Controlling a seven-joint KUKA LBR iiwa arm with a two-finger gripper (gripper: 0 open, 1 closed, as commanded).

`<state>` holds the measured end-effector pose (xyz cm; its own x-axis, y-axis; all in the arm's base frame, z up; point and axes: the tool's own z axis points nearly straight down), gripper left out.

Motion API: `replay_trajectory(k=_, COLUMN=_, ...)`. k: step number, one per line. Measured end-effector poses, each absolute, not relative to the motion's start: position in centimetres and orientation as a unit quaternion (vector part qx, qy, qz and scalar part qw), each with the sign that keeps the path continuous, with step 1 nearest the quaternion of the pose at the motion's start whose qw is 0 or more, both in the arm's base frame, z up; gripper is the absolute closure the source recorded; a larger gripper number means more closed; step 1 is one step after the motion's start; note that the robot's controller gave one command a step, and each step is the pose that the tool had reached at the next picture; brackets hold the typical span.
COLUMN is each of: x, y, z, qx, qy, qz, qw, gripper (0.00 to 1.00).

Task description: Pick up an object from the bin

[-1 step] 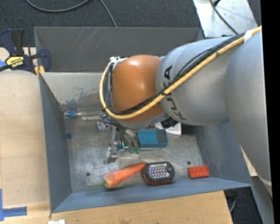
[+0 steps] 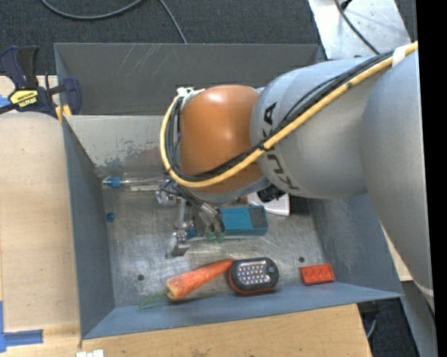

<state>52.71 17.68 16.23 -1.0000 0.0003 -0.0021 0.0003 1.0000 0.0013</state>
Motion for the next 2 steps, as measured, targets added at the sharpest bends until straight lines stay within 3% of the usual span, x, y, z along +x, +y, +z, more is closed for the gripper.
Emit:
replay_trajectory(k=1, x=52.4, y=17.5, z=15.6, qx=-0.014, qy=1.0, qz=0.001, qw=0.003, gripper=0.0)
replay_trajectory(k=2, x=48.7, y=14.0, z=12.6, qx=-0.133, qy=0.991, qz=0.0, qw=0.001, gripper=0.0)
